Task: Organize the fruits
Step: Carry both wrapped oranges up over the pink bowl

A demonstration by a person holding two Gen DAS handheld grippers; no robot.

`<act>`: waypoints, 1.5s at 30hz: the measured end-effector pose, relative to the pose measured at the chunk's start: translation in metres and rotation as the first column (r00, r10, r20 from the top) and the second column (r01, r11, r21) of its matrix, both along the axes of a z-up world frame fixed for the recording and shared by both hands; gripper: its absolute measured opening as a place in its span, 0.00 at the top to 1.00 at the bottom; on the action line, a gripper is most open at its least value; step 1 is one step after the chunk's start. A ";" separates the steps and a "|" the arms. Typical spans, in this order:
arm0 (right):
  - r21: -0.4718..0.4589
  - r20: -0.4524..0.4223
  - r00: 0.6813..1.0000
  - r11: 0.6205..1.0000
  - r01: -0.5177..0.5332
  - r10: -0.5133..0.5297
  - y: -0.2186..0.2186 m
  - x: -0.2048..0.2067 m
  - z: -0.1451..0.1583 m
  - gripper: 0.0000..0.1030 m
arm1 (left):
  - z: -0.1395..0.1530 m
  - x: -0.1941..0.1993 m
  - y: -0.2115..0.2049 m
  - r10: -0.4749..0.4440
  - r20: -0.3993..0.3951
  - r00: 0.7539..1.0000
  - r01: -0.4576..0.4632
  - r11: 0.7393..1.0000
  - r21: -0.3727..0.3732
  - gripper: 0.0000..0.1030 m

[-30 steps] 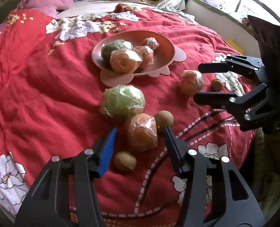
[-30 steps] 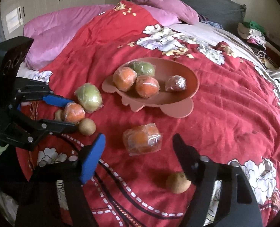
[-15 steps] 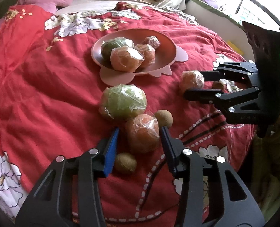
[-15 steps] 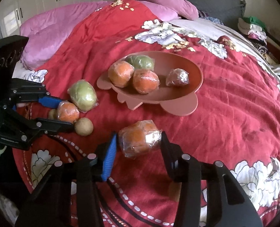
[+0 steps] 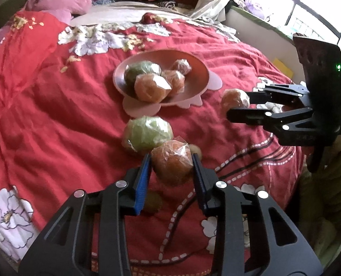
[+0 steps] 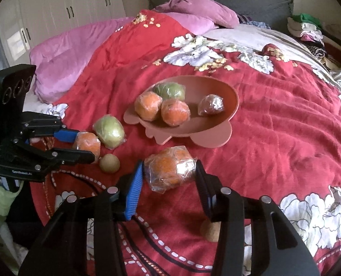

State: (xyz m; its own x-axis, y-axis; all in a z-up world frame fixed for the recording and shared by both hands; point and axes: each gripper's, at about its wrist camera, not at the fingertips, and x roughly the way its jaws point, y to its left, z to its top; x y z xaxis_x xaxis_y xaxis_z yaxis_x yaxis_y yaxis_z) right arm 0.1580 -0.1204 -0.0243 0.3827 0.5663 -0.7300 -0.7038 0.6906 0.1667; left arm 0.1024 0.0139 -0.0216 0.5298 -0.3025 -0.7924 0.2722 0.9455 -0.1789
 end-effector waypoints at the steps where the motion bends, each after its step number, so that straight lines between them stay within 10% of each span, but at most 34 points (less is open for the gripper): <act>1: 0.005 0.001 1.000 1.000 0.002 -0.002 -0.001 0.000 0.001 0.59 | 0.001 0.000 0.000 0.002 0.002 1.000 -0.002 1.000 -0.001 0.74; 45: 0.065 0.060 0.994 0.994 0.088 -0.092 -0.024 0.043 0.046 0.59 | 0.058 0.095 -0.025 0.031 0.061 0.998 -0.034 0.998 0.052 0.74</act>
State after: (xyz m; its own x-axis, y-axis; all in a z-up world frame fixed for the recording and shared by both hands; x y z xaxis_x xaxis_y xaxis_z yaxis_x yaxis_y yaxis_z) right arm 0.2009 -0.1447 0.0217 0.4782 0.5709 -0.6673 -0.6496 0.7413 0.1686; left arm 0.1971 -0.0115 0.0368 0.5859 -0.2426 -0.7732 0.2498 0.9617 -0.1126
